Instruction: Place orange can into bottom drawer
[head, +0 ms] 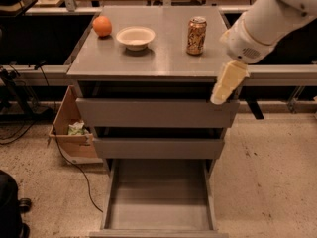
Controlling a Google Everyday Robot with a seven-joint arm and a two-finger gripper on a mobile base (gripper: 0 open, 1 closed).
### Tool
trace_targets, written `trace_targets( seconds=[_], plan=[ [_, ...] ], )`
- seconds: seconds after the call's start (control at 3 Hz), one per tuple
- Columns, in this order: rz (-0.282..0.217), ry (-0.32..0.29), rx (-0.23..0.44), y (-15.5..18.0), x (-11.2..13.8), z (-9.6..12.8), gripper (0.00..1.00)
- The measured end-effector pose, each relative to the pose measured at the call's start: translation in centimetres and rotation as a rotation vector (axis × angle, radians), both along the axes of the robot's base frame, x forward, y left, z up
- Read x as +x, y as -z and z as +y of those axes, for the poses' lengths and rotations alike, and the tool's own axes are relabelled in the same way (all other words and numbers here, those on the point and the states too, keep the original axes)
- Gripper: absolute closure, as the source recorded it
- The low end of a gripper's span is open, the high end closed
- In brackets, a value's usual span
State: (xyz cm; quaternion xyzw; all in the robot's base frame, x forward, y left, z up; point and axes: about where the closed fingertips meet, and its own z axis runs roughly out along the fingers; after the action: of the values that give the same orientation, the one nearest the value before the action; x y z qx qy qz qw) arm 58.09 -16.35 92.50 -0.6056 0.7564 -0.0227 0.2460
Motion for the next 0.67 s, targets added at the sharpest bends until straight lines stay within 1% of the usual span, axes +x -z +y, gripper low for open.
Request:
trace_targets(
  seconds=[0.33,0.67],
  plan=[
    [-0.101,0.011,0.06,0.53,6.21,1.82,0.0],
    [-0.101,0.011,0.06,0.53,6.22,1.82,0.0]
  ],
)
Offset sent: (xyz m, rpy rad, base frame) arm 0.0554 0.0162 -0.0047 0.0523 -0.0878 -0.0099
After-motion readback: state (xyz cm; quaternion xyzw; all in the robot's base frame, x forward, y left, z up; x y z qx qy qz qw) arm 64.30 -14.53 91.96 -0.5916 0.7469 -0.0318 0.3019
